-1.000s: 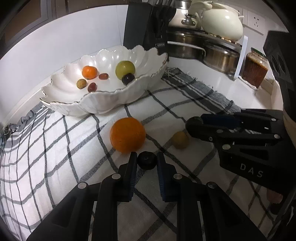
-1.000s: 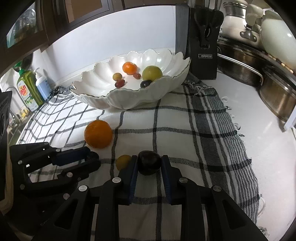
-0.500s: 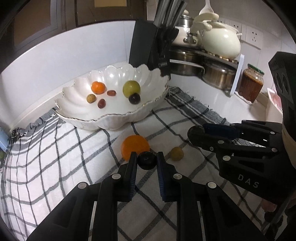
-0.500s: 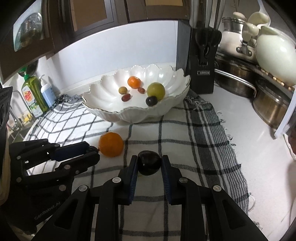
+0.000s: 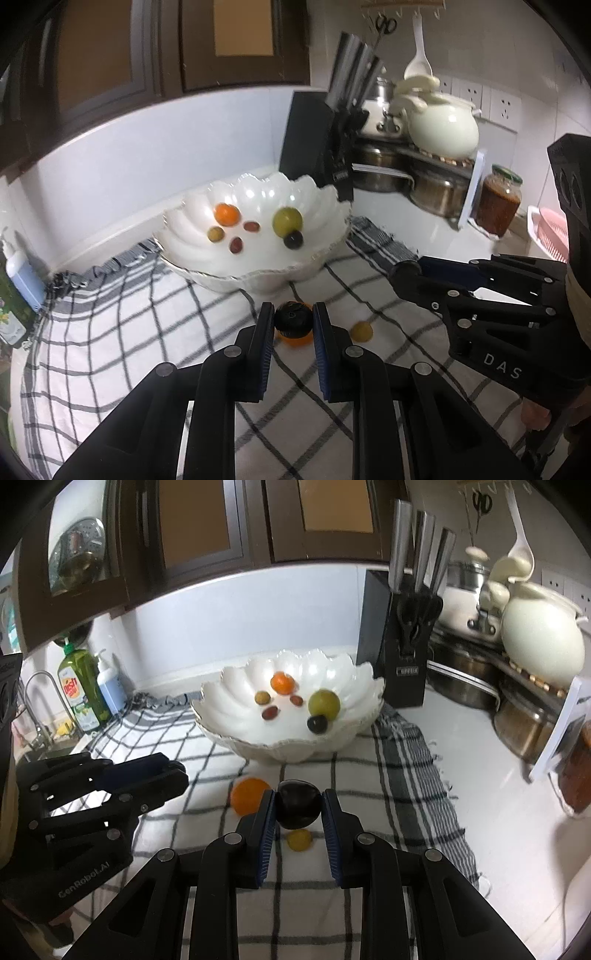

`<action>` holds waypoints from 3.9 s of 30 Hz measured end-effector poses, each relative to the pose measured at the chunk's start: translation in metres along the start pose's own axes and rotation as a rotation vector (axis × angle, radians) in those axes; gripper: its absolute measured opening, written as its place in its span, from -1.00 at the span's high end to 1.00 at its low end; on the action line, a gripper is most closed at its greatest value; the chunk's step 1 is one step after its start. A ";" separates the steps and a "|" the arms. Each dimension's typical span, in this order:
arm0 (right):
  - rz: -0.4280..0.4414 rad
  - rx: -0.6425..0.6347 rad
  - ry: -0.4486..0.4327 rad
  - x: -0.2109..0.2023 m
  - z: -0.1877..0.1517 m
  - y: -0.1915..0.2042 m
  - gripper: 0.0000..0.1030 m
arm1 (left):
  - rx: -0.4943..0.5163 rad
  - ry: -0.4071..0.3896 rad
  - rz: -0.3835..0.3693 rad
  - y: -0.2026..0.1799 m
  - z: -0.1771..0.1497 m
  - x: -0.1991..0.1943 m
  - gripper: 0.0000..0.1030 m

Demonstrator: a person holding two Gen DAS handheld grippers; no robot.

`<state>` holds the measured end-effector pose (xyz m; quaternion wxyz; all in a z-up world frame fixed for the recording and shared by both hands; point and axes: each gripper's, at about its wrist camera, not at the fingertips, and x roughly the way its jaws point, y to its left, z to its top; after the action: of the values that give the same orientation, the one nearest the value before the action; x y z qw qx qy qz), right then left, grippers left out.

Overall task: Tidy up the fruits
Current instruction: 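Lift the black fruit and plum and carry both over the bowl, then open both tools to drop the black fruit and plum into the bowl, then withdraw both open tools from the bowl toward the cloth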

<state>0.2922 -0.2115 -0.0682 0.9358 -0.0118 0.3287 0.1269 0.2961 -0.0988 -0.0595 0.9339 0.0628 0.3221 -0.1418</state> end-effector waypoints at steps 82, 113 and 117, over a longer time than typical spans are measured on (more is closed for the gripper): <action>-0.035 -0.008 0.073 0.116 0.109 0.002 0.19 | -0.038 0.140 0.138 0.103 0.090 0.108 -0.48; -0.107 -0.017 -0.135 -0.024 0.070 0.031 0.19 | 0.055 -0.116 0.079 0.062 0.066 -0.035 -0.68; -0.122 -0.019 -0.119 -0.026 0.057 0.032 0.19 | 0.075 -0.119 0.054 0.059 0.058 -0.035 -0.68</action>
<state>0.2991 -0.1807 -0.0054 0.9595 -0.0330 0.2700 0.0731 0.3216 -0.0472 0.0088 0.9519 0.0978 0.2587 -0.1319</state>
